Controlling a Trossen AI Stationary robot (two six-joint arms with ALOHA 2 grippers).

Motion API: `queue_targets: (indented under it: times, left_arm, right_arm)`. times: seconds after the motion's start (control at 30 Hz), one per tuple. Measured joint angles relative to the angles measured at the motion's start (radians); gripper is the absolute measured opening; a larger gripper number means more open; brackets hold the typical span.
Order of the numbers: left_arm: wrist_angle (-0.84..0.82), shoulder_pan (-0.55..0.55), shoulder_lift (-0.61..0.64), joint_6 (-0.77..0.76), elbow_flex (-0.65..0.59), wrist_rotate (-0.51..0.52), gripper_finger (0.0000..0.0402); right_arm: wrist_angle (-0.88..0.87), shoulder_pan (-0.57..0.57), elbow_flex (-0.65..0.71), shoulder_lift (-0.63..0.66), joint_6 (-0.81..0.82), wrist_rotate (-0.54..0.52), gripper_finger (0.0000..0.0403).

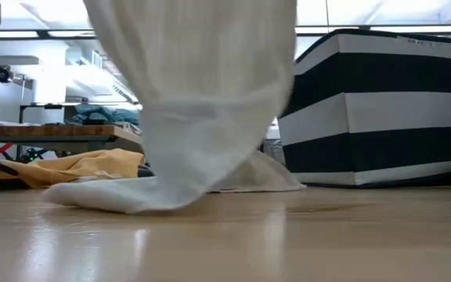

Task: Fold kitchen towel into neat rectangle
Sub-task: Fold the white patterned towel

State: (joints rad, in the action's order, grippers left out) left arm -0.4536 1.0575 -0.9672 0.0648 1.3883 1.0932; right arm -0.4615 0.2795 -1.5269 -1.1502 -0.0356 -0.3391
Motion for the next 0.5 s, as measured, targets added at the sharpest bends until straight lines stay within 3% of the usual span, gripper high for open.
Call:
queue_targets:
  times: [0.27, 0.37, 0.5]
  left_arm:
    - [-0.006, 0.033, -0.120, 0.402, 0.385, -0.047, 0.0000]
    - [0.002, 0.033, -0.203, 0.517, 0.558, -0.069, 0.0000]
    - [0.002, 0.032, -0.327, 0.690, 0.805, -0.070, 0.0000]
  right_arm:
    - [0.480, 0.089, -0.006, 0.030, -0.104, 0.398, 0.0000]
    - [0.609, 0.101, -0.030, 0.024, -0.134, 0.447, 0.0000]
    - [0.655, 0.102, -0.101, 0.006, -0.231, 0.448, 0.0000]
